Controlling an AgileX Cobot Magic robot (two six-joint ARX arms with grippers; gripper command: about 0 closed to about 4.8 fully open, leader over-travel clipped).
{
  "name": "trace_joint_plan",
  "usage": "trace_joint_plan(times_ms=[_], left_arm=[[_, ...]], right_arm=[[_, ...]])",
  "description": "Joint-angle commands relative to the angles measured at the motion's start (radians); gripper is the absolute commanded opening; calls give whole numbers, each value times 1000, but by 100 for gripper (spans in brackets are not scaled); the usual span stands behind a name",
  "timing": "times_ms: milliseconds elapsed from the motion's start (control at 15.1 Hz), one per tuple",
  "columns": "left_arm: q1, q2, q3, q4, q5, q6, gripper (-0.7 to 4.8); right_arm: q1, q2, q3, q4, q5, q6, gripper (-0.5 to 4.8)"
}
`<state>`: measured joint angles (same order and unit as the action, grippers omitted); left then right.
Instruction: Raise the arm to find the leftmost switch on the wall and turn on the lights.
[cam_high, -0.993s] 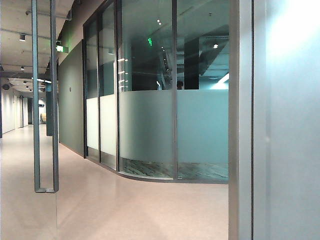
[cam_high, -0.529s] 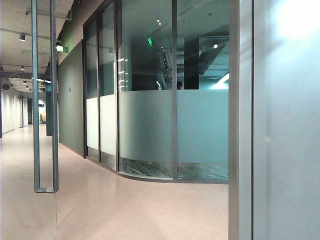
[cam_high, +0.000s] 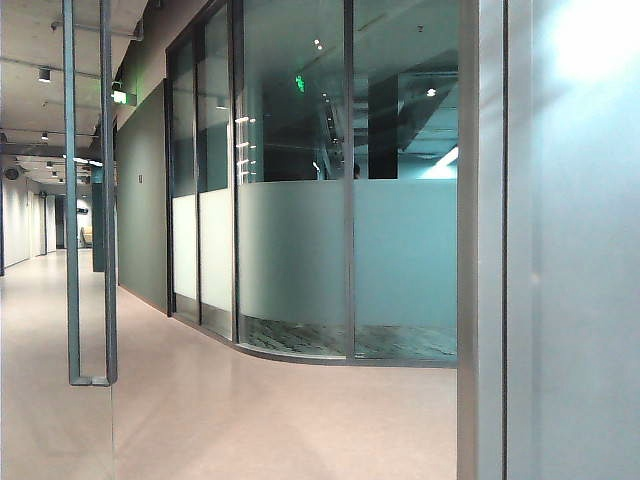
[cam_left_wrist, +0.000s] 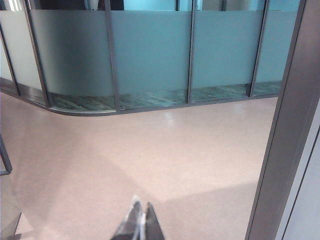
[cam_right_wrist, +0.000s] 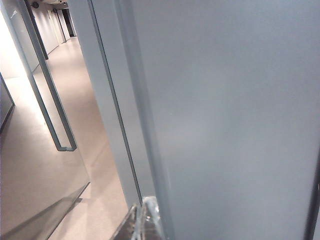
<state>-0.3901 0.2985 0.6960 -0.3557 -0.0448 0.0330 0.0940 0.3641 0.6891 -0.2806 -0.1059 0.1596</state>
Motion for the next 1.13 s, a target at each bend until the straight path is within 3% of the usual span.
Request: trace_joint_plan(times_ms=[66,265,397,596,662,794,993,1125], left_arm=[[-1,0,2,11,5,0,-5],[-1,0,2,11,4,1,-5],[2,-2,2,3,-49,35,-5],[89,-25,-20,-32,-90,14,-5],[187,-58,-101,4,-86,11,-5],[278,-113,-226,87,-39,-26,-5],[325,-193,-439,263,-20,-71,-5],[349,-214,-518,296,-21,-99,-5]], right_arm=[[1,-2,3,12,0,1,-1],[1,-2,3,12,-1,1,-1],[1,-2,3,12,-1,1,-1],[1,-2,3,12,0,1,-1],[1,-2,3,12,-1,1,-1],[1,-2,3,12,-1,1,-1],[1,-2,3,11,-3,1,-1],[1,-2,3,11,-2,1,-1]])
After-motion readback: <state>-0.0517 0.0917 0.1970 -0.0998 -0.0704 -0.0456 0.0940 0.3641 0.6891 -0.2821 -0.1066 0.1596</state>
